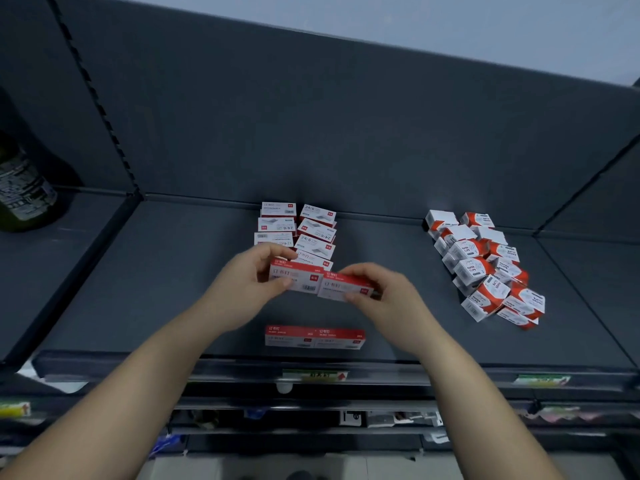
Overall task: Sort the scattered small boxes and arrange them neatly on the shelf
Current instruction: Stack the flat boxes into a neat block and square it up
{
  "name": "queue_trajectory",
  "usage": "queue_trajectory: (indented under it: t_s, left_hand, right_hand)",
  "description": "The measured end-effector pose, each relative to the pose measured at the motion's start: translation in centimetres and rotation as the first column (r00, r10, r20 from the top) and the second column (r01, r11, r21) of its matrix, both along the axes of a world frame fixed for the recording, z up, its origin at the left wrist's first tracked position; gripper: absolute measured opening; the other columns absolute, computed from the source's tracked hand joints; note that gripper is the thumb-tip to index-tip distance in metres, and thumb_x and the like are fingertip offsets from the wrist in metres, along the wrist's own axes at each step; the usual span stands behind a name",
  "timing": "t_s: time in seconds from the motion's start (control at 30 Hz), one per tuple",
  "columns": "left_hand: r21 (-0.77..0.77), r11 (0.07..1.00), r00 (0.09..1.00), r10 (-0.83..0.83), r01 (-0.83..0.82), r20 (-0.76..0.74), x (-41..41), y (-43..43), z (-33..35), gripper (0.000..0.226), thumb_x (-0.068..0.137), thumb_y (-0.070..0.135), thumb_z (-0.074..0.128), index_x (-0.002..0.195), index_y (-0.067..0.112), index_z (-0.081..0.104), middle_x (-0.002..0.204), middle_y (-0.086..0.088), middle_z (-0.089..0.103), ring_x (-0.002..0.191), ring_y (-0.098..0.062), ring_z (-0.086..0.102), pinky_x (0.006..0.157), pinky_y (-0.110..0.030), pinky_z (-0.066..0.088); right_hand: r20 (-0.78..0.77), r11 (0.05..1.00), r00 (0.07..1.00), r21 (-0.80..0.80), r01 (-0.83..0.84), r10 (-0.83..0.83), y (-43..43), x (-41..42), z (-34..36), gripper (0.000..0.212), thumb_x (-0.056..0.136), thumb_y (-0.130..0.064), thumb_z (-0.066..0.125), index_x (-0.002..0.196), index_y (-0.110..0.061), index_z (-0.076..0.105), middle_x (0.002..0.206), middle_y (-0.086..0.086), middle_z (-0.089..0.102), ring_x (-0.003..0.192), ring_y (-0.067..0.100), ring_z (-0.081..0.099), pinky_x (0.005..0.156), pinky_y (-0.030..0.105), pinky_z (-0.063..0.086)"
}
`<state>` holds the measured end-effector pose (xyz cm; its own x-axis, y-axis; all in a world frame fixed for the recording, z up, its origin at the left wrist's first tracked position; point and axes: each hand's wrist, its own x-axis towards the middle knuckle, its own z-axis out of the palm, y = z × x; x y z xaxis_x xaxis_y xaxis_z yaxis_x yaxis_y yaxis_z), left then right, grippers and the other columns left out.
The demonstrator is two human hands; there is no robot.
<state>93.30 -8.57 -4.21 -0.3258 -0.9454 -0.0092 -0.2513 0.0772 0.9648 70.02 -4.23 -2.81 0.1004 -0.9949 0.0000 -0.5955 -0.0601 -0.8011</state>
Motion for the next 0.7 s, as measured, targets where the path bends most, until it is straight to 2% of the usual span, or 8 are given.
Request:
queue_trajectory:
  t_s: [0.07,0.13,0.2,0.27,0.4,0.5,0.57,0.7]
  left_hand:
    - [-0.003,0.998,0.991,-0.055,0.056,0.123,0.1,-0.6,-1.0,0.033,0.087,0.005,0.069,0.101,0.035,0.065,0.103,0.014,0.071,0.100,-0.002,0.066,0.093,-0.026,0.051]
    - [0.030,0.994,0.967,-0.112,0.108,0.229,0.3,-1.1,-2.0,0.028,0.087,0.010,0.071,0.100,0.035,0.069,0.105,0.015,0.071,0.101,-0.001,0.065,0.095,-0.029,0.051]
    - [0.075,0.990,0.950,-0.138,0.122,0.282,0.4,-1.4,-2.9,0.023,0.086,0.014,0.072,0.099,0.033,0.069,0.104,0.014,0.071,0.099,-0.001,0.065,0.094,-0.031,0.052]
    - [0.098,0.984,0.937,-0.173,0.150,0.303,0.3,-1.3,-3.3,0.021,0.086,0.017,0.072,0.098,0.034,0.069,0.102,0.015,0.071,0.096,0.002,0.065,0.089,-0.026,0.052]
    - [0.105,0.973,0.925,-0.226,0.203,0.305,0.4,-0.9,-3.4,0.017,0.092,0.026,0.065,0.106,0.035,0.069,0.100,0.018,0.071,0.095,0.005,0.064,0.084,-0.017,0.050]
    - [0.088,0.972,0.919,-0.235,0.218,0.316,0.4,-0.7,-3.4,0.021,0.096,0.027,0.058,0.112,0.035,0.069,0.099,0.026,0.070,0.097,0.010,0.062,0.082,-0.011,0.046]
    - [0.103,0.971,0.925,-0.237,0.216,0.298,0.4,-0.5,-3.3,0.022,0.097,0.025,0.058,0.111,0.034,0.071,0.099,0.028,0.070,0.096,0.009,0.063,0.084,-0.012,0.046]
    - [0.130,0.970,0.931,-0.234,0.204,0.281,0.5,-0.3,-3.4,0.020,0.095,0.022,0.061,0.105,0.033,0.074,0.096,0.022,0.072,0.092,0.004,0.066,0.087,-0.019,0.049]
  right_hand:
    - [-0.096,0.999,0.995,0.032,-0.010,0.013,-0.5,0.1,-0.8,0.022,0.091,-0.015,0.066,0.104,-0.033,0.064,0.102,-0.021,0.066,0.096,-0.005,0.059,0.078,0.007,0.043]
    - [-0.186,0.997,0.982,0.073,-0.030,0.044,-0.9,0.0,-1.8,0.018,0.091,-0.018,0.066,0.103,-0.032,0.065,0.102,-0.017,0.067,0.095,-0.001,0.060,0.078,0.012,0.044]
    - [-0.250,0.991,0.965,0.127,-0.048,0.079,-1.1,-0.1,-2.6,0.019,0.091,-0.018,0.065,0.106,-0.029,0.067,0.103,-0.015,0.067,0.094,0.003,0.061,0.079,0.015,0.045]
    - [-0.279,0.987,0.955,0.147,-0.059,0.098,-1.0,-0.3,-3.1,0.020,0.092,-0.018,0.065,0.109,-0.028,0.069,0.102,-0.015,0.068,0.093,0.003,0.061,0.079,0.012,0.044]
    - [-0.215,0.978,0.967,0.184,-0.096,0.135,-0.8,-0.7,-3.1,0.018,0.095,-0.028,0.061,0.109,-0.033,0.071,0.100,-0.020,0.070,0.091,-0.006,0.061,0.075,0.005,0.042]
    - [-0.162,0.973,0.978,0.206,-0.101,0.135,-0.6,-0.8,-3.2,0.022,0.099,-0.032,0.054,0.113,-0.034,0.071,0.102,-0.022,0.070,0.093,-0.008,0.061,0.078,0.007,0.044]
    - [-0.146,0.970,0.979,0.217,-0.106,0.139,-0.4,-0.8,-3.3,0.022,0.100,-0.030,0.053,0.113,-0.033,0.071,0.103,-0.021,0.070,0.094,-0.008,0.061,0.079,0.008,0.044]
    - [-0.140,0.969,0.978,0.215,-0.123,0.155,-0.2,-0.6,-3.6,0.022,0.100,-0.029,0.053,0.110,-0.031,0.072,0.102,-0.020,0.070,0.095,-0.006,0.061,0.080,0.008,0.044]
